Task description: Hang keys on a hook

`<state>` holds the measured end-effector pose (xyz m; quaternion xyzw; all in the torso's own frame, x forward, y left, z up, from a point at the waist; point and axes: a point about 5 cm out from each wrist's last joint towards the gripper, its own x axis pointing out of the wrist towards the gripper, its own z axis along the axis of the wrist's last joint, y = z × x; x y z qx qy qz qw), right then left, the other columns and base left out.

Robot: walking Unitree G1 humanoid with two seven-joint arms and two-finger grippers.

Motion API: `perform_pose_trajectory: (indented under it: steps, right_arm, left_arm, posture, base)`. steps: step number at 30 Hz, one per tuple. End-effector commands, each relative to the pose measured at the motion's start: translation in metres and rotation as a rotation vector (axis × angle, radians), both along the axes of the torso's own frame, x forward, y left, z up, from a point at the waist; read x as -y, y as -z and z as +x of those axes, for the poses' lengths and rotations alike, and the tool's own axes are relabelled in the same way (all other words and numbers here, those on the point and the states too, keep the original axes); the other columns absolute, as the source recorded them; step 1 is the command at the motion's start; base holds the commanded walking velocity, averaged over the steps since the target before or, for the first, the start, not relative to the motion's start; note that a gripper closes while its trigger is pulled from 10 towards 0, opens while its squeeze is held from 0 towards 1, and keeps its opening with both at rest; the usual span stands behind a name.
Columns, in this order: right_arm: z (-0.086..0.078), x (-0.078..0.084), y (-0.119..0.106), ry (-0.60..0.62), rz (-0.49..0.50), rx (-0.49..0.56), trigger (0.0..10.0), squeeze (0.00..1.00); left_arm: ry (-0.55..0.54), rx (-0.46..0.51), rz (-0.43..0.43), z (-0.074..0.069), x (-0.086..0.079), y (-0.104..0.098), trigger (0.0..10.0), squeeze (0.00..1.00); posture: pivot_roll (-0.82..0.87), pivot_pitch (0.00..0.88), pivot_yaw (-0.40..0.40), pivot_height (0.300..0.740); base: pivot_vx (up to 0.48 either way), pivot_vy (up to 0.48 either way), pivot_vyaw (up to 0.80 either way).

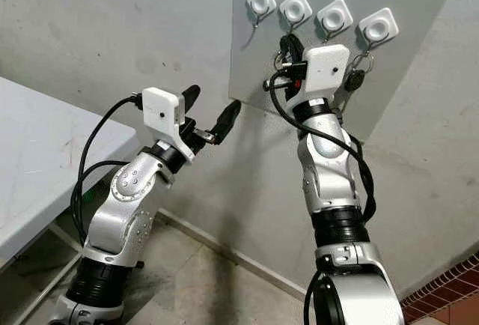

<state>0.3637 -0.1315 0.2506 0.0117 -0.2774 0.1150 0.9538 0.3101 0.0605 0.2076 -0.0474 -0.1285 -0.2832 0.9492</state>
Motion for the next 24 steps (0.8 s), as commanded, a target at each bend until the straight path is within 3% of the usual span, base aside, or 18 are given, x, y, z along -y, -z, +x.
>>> perform_pose_trajectory:
  steps: [1, 24]
  right_arm:
    - [0.002, 0.002, -0.009, -0.009, 0.001, 0.028, 10.0, 0.0]
    - [0.021, 0.007, -0.019, -0.022, -0.003, 0.033, 10.0, 0.0]
  left_arm:
    - [0.022, 0.019, 0.004, -0.001, 0.003, -0.007, 10.0, 0.0]
    - [0.006, 0.009, 0.001, -0.002, 0.0, -0.006, 10.0, 0.0]
  posture:
    - [0.0, 0.002, -0.045, 0.74]
    - [0.02, 0.018, -0.047, 0.74]
  base:
    - [0.0, 0.0, 0.0]
    - [0.0, 0.0, 0.0]
